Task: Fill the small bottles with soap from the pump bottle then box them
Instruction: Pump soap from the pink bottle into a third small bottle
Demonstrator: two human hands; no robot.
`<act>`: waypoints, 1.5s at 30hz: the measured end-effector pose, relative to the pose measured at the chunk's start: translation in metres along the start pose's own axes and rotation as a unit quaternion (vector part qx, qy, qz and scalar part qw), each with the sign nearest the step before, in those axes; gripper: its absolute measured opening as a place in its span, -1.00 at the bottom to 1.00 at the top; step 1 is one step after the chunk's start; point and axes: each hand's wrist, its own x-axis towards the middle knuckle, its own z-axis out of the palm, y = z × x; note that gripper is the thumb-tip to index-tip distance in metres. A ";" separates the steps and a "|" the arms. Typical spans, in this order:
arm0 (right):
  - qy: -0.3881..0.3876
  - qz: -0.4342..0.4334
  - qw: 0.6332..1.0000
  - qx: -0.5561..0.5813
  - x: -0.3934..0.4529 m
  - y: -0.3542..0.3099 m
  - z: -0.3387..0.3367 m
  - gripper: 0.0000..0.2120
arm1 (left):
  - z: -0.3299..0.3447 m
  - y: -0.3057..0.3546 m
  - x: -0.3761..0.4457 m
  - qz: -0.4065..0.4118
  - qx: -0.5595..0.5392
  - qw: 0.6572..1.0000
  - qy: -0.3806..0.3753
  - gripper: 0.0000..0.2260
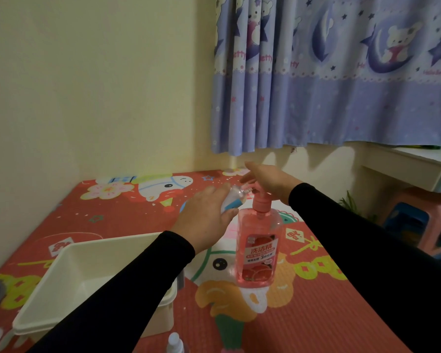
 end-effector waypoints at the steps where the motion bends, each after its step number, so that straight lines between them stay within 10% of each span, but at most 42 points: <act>1: -0.002 0.000 1.000 0.010 0.000 0.001 0.002 -0.48 | 0.002 0.000 -0.001 -0.003 0.001 1.000 0.001 -0.50; 45: 0.012 -0.006 1.000 -0.019 0.005 0.005 -0.003 -0.48 | 0.007 0.000 -0.002 -0.027 -0.062 0.998 0.005 -0.48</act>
